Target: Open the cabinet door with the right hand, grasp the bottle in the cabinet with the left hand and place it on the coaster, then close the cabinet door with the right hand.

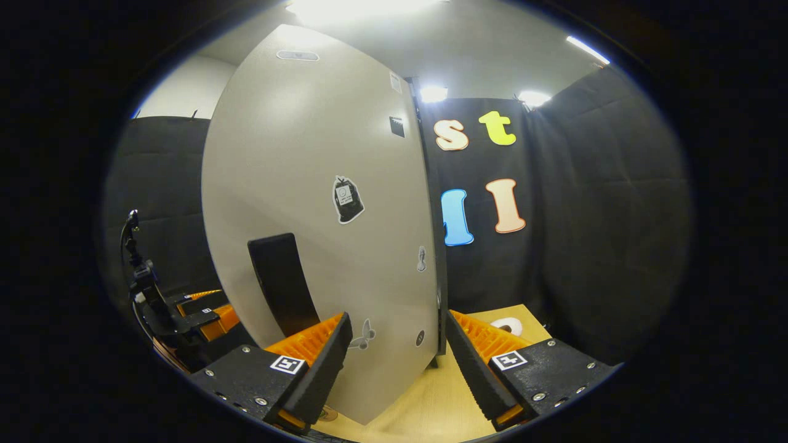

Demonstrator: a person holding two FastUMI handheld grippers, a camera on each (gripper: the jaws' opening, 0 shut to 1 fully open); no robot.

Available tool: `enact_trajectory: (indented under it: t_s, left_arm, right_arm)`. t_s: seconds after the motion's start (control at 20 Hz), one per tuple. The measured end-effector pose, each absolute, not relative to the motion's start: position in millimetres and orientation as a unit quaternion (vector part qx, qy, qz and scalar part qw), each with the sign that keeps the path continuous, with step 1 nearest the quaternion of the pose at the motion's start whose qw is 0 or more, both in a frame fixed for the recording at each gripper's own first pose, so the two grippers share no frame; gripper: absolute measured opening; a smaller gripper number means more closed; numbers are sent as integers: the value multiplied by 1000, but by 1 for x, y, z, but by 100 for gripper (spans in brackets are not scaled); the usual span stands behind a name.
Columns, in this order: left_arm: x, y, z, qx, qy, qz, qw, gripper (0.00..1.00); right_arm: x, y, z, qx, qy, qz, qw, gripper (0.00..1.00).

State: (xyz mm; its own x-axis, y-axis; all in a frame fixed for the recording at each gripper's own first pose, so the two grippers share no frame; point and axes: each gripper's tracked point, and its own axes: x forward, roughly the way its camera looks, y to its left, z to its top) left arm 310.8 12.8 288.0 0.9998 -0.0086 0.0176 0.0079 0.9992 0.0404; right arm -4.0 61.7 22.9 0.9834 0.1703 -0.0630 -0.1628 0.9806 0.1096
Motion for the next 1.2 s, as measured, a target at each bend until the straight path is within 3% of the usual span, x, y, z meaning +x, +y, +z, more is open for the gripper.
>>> enact_trajectory:
  t_s: [0.2, 0.3, 0.5, 0.55, 0.85, 0.9, 0.95, 1.2]
  left_arm:
    - [328, 30, 283, 25, -10, -20, 999, 84]
    - [341, 37, 280, 19, -11, -31, 999, 89]
    - [356, 56, 277, 20, -17, -47, 999, 85]
    - [356, 59, 276, 23, -17, -52, 998, 89]
    - [352, 81, 261, 20, 7, -34, 999, 80]
    - [352, 82, 257, 20, 15, -24, 999, 89]
    - [351, 74, 256, 18, 15, -23, 999, 81]
    - [336, 33, 278, -23, 3, -14, 1000, 89]
  right_arm:
    - [4, 90, 23, 52, 35, 80, 995, 94]
    - [10, 105, 25, 48, 31, 78, 995, 95]
    - [25, 133, 27, 38, 16, 62, 997, 94]
    - [29, 135, 25, 30, 14, 58, 998, 89]
    - [37, 154, 21, 3, 13, 61, 998, 99]
    - [38, 153, 19, 0, 18, 65, 998, 95]
    - [41, 153, 16, 1, 23, 68, 997, 95]
    - [46, 147, 6, 12, 24, 84, 996, 95]
